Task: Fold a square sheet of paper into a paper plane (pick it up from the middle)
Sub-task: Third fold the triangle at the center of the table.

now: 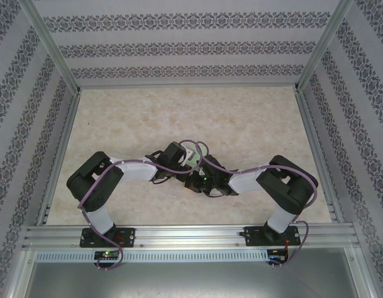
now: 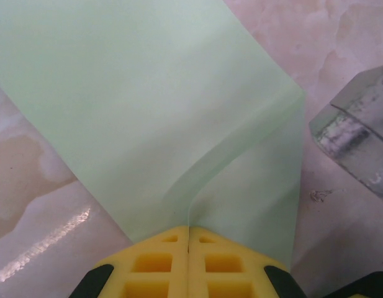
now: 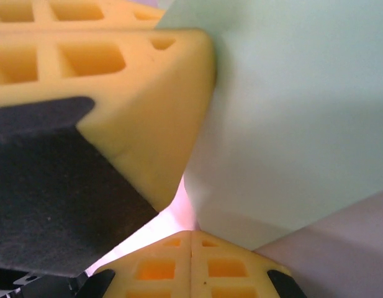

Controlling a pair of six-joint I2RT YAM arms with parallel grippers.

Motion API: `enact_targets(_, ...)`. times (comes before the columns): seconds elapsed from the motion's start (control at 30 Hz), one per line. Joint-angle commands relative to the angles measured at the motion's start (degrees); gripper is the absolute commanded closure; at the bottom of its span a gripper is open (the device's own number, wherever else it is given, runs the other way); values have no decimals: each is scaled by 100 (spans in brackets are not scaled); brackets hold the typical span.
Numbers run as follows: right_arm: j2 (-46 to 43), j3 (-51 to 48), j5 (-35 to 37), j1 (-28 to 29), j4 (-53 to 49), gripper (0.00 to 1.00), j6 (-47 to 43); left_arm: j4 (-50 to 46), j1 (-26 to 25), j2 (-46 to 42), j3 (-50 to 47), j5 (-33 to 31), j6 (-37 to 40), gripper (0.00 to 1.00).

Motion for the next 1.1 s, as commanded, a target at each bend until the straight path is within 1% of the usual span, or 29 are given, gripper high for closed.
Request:
enact_targets(0.0, -13, -61, 119, 17, -280, 99, -100, -480, 20, 155, -141, 40, -35, 100)
enact_targets(0.1, -343, 199, 279, -22, -987, 99, -407, -471, 20, 168, -154, 24, -29, 100)
enact_targets(0.13, -481, 191, 337, -80, -1075, 99, -441, -475, 20, 170, -146, 25, -31, 100)
enact_targets(0.27, -801, 22, 272, -555, -854, 99, -538, -455, 20, 176, -156, 36, -25, 100)
enact_targets(0.33, -802, 88, 173, -781, -937, 99, -694, -486, 20, 205, -126, 43, -12, 100)
enact_targets(0.43, -666, 129, -65, -1042, -667, 99, -797, -465, 18, 213, -131, 56, -18, 100)
enact_targets(0.6, -173, 405, -234, -1112, -724, 99, -1011, -499, 18, 232, -75, 44, -5, 100)
enact_targets(0.73, 151, 222, -105, -1145, -694, 100, -947, -495, 20, 248, -87, 63, 13, 100)
enact_targets(0.77, 173, 170, -206, -1180, -602, 99, -944, -515, 20, 258, -88, 55, 22, 100)
enact_targets(0.9, -211, 233, -197, -1232, -824, 99, -1024, -529, 20, 273, -96, 43, 48, 100)
enact_targets(0.97, -467, 428, -191, -1309, -1135, 99, -1159, -529, 20, 267, -105, 30, 29, 100)
enact_targets(1.07, -648, 564, -166, -1496, -1270, 98, -1308, -518, 18, 250, -121, 33, 17, 100)
